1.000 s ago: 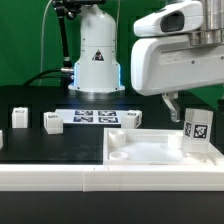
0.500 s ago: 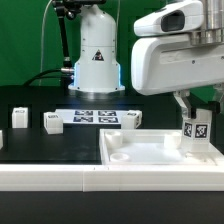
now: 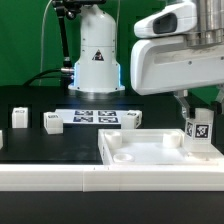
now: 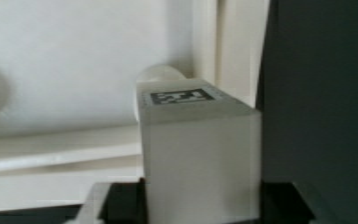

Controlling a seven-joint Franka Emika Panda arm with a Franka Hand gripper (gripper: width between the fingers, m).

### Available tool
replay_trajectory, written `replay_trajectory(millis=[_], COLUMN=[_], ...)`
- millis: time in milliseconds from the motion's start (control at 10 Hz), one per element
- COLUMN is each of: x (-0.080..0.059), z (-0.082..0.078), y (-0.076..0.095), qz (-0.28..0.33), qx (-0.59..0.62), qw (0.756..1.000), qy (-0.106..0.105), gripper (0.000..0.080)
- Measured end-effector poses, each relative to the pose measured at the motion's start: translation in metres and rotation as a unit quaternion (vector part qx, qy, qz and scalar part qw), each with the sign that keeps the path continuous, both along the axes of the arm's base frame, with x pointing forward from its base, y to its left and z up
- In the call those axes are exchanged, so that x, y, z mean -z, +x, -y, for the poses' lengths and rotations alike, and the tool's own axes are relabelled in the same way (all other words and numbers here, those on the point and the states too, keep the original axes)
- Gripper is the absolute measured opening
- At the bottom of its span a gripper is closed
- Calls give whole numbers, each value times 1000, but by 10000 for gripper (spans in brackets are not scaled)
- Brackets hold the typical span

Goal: Assemble one leg

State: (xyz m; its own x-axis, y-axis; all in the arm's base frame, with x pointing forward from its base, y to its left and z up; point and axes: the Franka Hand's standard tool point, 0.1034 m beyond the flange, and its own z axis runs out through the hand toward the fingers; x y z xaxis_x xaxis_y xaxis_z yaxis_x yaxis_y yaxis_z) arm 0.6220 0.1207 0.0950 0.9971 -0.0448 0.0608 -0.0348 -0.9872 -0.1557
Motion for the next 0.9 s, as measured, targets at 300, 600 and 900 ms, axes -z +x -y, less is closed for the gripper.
replay_trajectory(millis=[300,600,900], x=[0,0,1], z=[2,6,8], y=[4,7,7], qz=[-3,-11,-19], qx=[119,259,408], qw=[993,965,912], qy=[8,25,35], gripper=[294,294,294])
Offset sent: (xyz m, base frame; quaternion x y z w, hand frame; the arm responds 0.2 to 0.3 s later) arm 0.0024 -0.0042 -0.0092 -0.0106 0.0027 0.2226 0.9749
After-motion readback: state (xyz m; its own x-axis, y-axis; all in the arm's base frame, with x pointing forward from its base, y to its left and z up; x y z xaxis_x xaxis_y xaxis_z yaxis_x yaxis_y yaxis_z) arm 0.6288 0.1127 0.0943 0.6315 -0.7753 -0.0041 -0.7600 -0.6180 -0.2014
